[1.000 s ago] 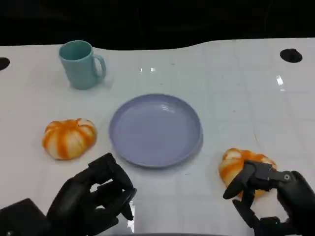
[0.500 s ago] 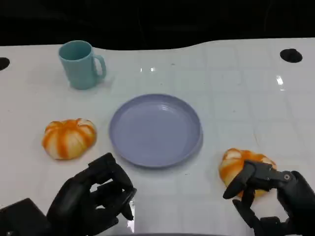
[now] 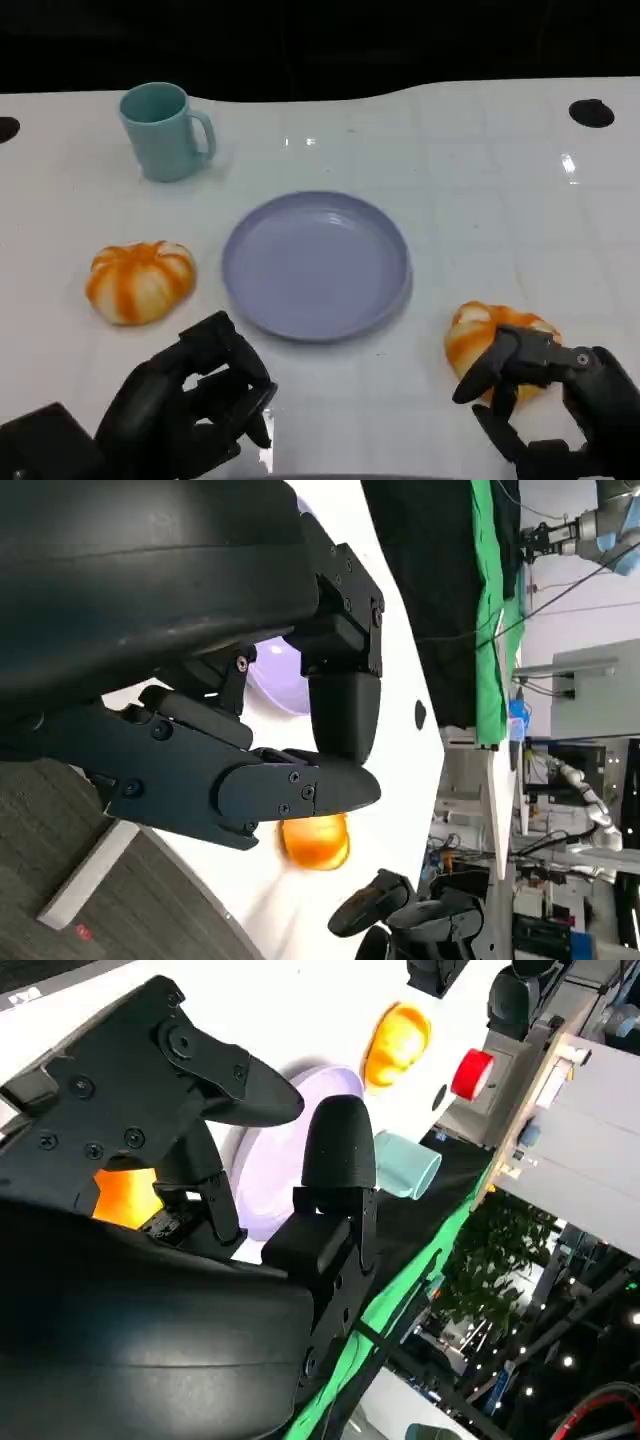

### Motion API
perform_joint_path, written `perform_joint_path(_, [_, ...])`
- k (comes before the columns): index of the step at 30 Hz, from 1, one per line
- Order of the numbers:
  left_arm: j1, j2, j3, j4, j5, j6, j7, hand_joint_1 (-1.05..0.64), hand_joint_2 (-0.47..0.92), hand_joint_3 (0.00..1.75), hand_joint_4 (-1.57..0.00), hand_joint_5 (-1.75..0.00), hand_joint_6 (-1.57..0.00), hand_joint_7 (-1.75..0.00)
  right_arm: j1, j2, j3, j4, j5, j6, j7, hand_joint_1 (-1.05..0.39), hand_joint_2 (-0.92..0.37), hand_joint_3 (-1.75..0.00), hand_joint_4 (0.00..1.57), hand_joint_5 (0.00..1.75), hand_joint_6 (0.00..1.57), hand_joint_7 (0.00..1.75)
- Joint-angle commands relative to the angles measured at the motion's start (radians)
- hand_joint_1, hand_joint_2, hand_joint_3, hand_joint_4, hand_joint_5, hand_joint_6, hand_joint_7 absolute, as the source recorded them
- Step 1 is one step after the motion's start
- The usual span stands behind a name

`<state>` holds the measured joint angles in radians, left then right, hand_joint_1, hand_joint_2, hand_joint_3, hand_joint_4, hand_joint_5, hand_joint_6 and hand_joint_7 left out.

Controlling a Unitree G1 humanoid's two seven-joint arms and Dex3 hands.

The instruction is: Grasp the bread from the table and place it into the plate.

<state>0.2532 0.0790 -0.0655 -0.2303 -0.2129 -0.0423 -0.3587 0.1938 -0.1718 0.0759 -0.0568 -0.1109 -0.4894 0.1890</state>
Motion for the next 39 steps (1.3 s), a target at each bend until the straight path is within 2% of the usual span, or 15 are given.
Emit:
perform_joint_path(1, [0.000, 0.014, 0.011, -0.006, -0.005, -0.003, 0.002, -0.49, 0.92, 0.42, -0.69, -1.75, -0.45, -1.72, 0.002, -0.007, -0.025, -0.026, 0.020, -0.014, -0.014, -0.18, -0.48, -1.02, 0.73, 1.56, 0.68, 1.12])
perform_joint_path(6, [0.003, 0.016, 0.009, -0.009, 0.000, -0.003, 0.003, -0.49, 0.92, 0.42, -0.69, -1.75, -0.45, -1.71, 0.003, -0.036, -0.042, -0.080, -0.004, 0.010, -0.001, -0.18, -0.51, -0.92, 0.54, 1.42, 0.60, 0.98])
perform_joint_path(9, [0.003, 0.016, 0.007, -0.007, 0.001, -0.010, -0.001, -0.49, 0.92, 0.42, -0.68, -1.75, -0.45, -1.72, -0.001, -0.076, -0.055, -0.124, -0.053, 0.029, 0.010, -0.24, -0.50, -0.89, 0.45, 1.34, 0.53, 0.90])
perform_joint_path(10, [0.003, 0.016, 0.007, -0.006, 0.002, -0.012, -0.001, -0.50, 0.92, 0.42, -0.68, -1.75, -0.45, -1.72, -0.002, -0.088, -0.058, -0.135, -0.067, 0.034, 0.011, -0.27, -0.52, -0.83, 0.40, 1.27, 0.49, 0.84])
perform_joint_path(11, [0.003, 0.016, 0.005, -0.007, 0.004, -0.009, 0.001, -0.50, 0.92, 0.42, -0.68, -1.75, -0.45, -1.72, -0.001, -0.111, -0.067, -0.167, -0.103, 0.061, 0.016, -0.28, -0.53, -0.80, 0.39, 1.24, 0.48, 0.82])
perform_joint_path(13, [0.004, 0.016, 0.004, -0.010, 0.006, -0.006, 0.003, -0.51, 0.92, 0.42, -0.68, -1.75, -0.45, -1.73, 0.002, -0.137, -0.075, -0.208, -0.144, 0.100, 0.021, -0.34, -0.61, -0.61, 0.34, 1.11, 0.47, 0.64])
perform_joint_path(14, [0.004, 0.016, 0.001, -0.008, 0.010, -0.011, 0.003, -0.52, 0.92, 0.41, -0.68, -1.75, -0.45, -1.73, 0.008, -0.166, -0.087, -0.251, -0.178, 0.129, 0.039, -0.35, -0.63, -0.57, 0.33, 1.09, 0.47, 0.60])
perform_joint_path(15, [0.004, 0.016, 0.000, -0.008, 0.014, -0.014, 0.004, -0.52, 0.92, 0.41, -0.68, -1.75, -0.45, -1.73, 0.013, -0.197, -0.098, -0.291, -0.209, 0.154, 0.061, -0.35, -0.66, -0.47, 0.29, 0.99, 0.44, 0.50])
perform_joint_path(16, [0.004, 0.016, -0.002, -0.007, 0.017, -0.016, 0.004, -0.52, 0.92, 0.41, -0.69, -1.75, -0.45, -1.73, 0.018, -0.219, -0.105, -0.322, -0.232, 0.175, 0.078, -0.35, -0.73, -0.29, 0.26, 0.82, 0.44, 0.34])
perform_joint_path(17, [0.004, 0.015, -0.003, -0.009, 0.019, -0.014, 0.006, -0.52, 0.92, 0.41, -0.69, -1.75, -0.45, -1.73, 0.023, -0.244, -0.113, -0.358, -0.262, 0.197, 0.096, -0.35, -0.77, -0.20, 0.25, 0.75, 0.44, 0.26])
perform_joint_path(20, [0.006, 0.011, -0.006, -0.020, 0.023, 0.000, 0.015, -0.52, 0.92, 0.41, -0.70, -1.75, -0.46, -1.73, 0.036, -0.291, -0.127, -0.436, -0.336, 0.251, 0.136, -0.37, -0.80, -0.05, 0.22, 0.53, 0.45, 0.10])
perform_joint_path(23, [0.007, 0.005, -0.013, -0.023, 0.024, -0.001, 0.018, -0.51, 0.92, 0.42, -0.70, -1.75, -0.46, -1.73, 0.046, -0.333, -0.141, -0.506, -0.399, 0.299, 0.180, -0.38, -0.79, -0.01, 0.18, 0.46, 0.43, 0.05])
perform_joint_path(27, [0.009, 0.002, -0.023, -0.027, 0.033, 0.003, 0.028, -0.52, 0.92, 0.43, -0.70, -1.75, -0.46, -1.73, 0.056, -0.359, -0.139, -0.562, -0.476, 0.347, 0.218, -0.40, -0.78, 0.00, 0.13, 0.41, 0.39, 0.02])
perform_joint_path(39, [0.011, -0.006, -0.028, -0.027, 0.028, 0.001, 0.033, -0.55, 0.92, 0.43, -0.70, -1.75, -0.46, -1.73, 0.024, -0.332, -0.060, -0.537, -0.628, 0.372, 0.194, -0.38, -0.75, 0.00, 0.13, 0.38, 0.40, 0.01])
